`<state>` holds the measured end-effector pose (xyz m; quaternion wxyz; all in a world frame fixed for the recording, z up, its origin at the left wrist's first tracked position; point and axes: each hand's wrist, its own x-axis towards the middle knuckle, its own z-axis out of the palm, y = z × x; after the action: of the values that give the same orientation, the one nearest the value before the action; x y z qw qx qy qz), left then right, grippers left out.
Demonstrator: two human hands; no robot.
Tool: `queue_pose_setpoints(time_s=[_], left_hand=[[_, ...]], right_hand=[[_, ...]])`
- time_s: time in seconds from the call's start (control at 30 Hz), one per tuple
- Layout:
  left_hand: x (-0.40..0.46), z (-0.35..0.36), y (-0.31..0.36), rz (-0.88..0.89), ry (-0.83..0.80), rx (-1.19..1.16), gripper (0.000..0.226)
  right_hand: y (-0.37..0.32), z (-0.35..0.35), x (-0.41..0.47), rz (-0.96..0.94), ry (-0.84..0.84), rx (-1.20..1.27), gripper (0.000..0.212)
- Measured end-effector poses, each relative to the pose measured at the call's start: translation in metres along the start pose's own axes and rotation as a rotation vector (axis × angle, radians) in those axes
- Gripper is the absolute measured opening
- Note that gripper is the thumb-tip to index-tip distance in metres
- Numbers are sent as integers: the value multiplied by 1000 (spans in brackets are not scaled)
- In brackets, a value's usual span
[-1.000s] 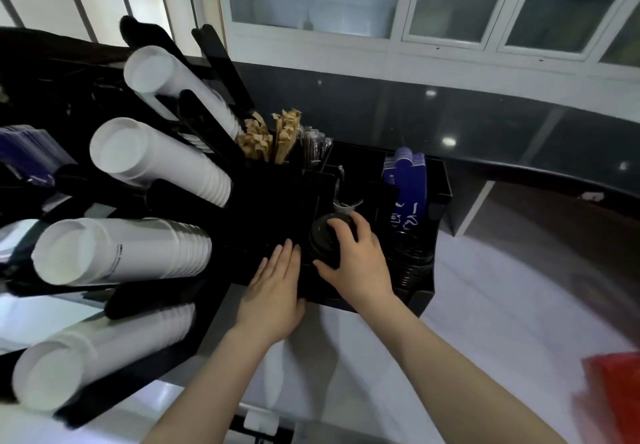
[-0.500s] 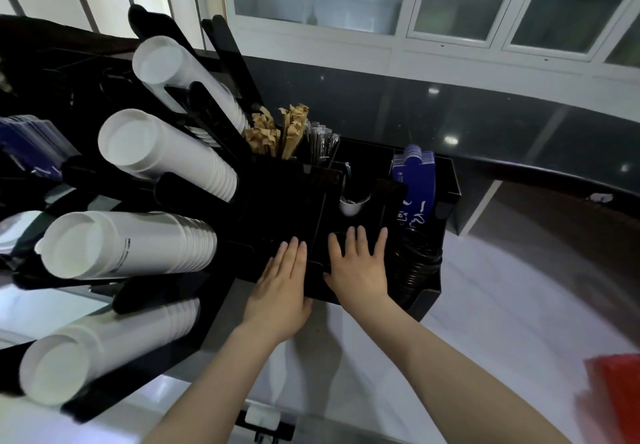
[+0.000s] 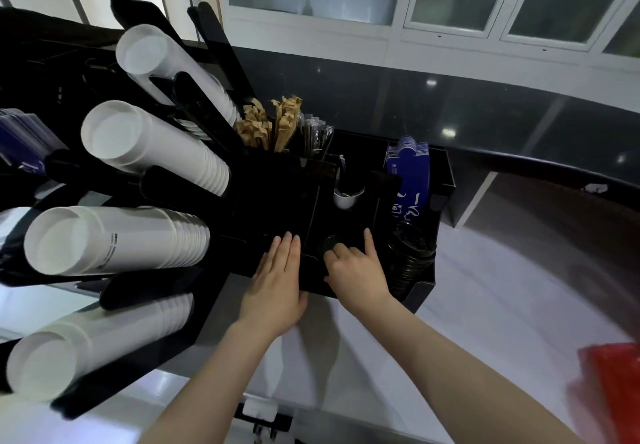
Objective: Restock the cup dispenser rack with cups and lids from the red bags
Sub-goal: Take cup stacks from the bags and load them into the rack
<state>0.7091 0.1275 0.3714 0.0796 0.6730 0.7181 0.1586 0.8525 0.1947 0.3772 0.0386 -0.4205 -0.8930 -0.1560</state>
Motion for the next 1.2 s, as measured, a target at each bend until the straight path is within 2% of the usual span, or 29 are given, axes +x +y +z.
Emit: queue_pose_setpoints(time_s=[0.13, 0.2, 0.23, 0.27, 0.37, 0.43, 0.5, 0.57, 0.67, 0.8, 0.97, 1.2], left_hand=[[0, 0, 0, -6, -1, -2, 87], [0, 1, 0, -8, 3, 10, 87], [0, 1, 1, -11, 2, 11, 87], [0, 1, 1, -16, 1, 7, 88], [1, 3, 1, -22, 1, -2, 91], [1, 4, 0, -21, 8, -17, 89], [1, 5, 0, -24, 14, -29, 88], [1, 6, -1, -28, 12, -33, 89], [2, 8, -2, -32, 14, -39, 90], [2, 8, -2, -40, 14, -34, 89], [2, 8, 0, -55, 21, -46, 88], [2, 9, -1, -54, 24, -47, 88]], right_hand=[[3, -5, -1, -47, -15, -4, 22], [8, -5, -5, -75, -76, 73, 38], [11, -8, -9, -90, -48, 123, 41], [13, -14, -13, -106, 45, 191, 40], [28, -31, -27, -63, 496, 367, 26], [48, -42, -34, 36, 583, 426, 21], [72, -48, -36, 201, 471, 491, 30], [93, -47, -39, 328, 231, 522, 50], [108, -40, -42, 315, 28, 536, 75], [112, -32, -38, 236, -148, 388, 95], [109, -28, -39, 216, -204, 368, 90], [111, -32, -38, 243, -115, 425, 73]])
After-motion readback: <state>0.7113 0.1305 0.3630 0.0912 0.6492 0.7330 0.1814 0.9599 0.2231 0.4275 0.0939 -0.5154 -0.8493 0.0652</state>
